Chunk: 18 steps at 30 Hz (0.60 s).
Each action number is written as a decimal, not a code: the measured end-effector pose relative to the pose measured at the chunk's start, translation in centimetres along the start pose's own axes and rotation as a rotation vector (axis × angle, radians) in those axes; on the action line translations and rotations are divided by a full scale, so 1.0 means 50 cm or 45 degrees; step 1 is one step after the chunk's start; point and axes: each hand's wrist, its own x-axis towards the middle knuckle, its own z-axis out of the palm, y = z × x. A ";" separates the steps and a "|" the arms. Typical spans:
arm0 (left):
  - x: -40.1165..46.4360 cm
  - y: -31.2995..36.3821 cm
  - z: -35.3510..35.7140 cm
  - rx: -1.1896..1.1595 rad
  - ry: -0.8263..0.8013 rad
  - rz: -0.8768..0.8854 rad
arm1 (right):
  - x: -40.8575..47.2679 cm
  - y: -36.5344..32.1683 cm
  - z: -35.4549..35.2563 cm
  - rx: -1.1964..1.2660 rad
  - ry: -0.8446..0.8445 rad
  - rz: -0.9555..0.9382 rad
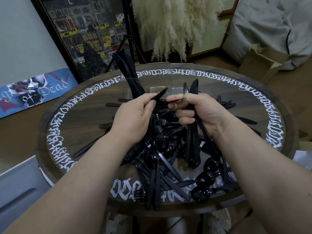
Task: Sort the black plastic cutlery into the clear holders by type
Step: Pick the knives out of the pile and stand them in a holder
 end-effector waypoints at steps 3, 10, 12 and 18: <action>-0.002 0.002 0.008 0.081 -0.074 0.004 | 0.004 0.000 0.004 0.051 0.039 -0.018; -0.006 0.026 0.021 -0.001 -0.139 -0.042 | 0.018 0.025 0.031 -0.269 0.273 -0.320; -0.006 0.029 0.021 -0.040 -0.156 -0.073 | 0.020 0.032 0.036 -0.370 0.323 -0.368; -0.007 0.039 0.019 -0.161 -0.320 -0.102 | 0.042 0.040 0.028 -0.537 0.591 -0.578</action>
